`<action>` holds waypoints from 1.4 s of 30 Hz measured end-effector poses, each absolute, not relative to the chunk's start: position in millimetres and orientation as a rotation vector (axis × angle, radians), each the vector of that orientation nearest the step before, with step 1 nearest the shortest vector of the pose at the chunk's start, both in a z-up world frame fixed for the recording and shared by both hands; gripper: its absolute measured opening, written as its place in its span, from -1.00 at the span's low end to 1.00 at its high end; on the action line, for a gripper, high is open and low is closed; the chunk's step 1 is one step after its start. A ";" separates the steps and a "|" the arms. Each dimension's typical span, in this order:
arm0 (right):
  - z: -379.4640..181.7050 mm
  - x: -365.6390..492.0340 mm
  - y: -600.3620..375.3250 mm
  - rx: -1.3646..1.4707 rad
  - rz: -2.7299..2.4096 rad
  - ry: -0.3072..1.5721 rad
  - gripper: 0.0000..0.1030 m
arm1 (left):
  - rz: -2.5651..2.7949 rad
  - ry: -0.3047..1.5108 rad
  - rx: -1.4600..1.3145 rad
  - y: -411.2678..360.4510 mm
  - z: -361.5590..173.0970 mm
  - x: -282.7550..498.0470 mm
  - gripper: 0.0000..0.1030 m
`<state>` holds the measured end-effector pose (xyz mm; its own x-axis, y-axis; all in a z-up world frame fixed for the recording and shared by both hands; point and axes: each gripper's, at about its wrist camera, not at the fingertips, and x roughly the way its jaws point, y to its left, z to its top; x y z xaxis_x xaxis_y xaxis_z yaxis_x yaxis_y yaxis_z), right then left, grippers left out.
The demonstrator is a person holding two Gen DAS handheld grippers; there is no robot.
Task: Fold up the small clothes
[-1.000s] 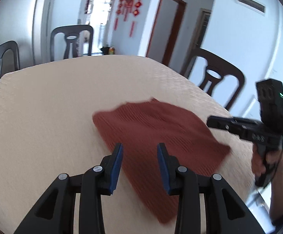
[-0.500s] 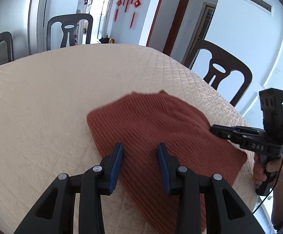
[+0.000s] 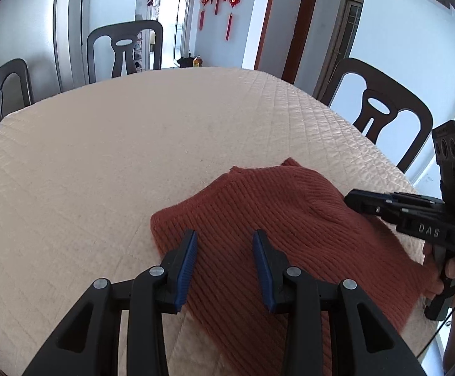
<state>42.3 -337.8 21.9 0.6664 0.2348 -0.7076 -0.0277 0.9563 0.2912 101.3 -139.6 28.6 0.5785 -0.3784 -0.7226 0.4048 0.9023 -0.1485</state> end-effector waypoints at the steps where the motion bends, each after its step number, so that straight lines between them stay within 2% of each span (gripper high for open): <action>1: 25.7 37.1 -338.2 0.261 0.152 0.821 -0.73 | -0.451 0.831 0.043 -139.1 30.9 96.9 -0.26; 13: 47.0 -14.7 -311.4 0.164 0.251 0.763 -0.73 | -0.425 0.794 0.071 -136.2 46.0 60.3 -0.24; 32: 33.1 -39.2 -302.8 0.087 0.240 0.782 -0.63 | -0.439 0.793 0.021 -128.7 41.3 27.7 -0.21; 42: 20.1 -51.3 -303.9 0.104 0.219 0.800 -0.60 | -0.472 0.811 -0.043 -114.8 35.5 16.6 -0.10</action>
<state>-51.3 -303.9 20.1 0.6756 0.2338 -0.6992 -0.1552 0.9722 0.1751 16.6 -114.8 35.5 0.5911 -0.4220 -0.6874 0.3894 0.8956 -0.2150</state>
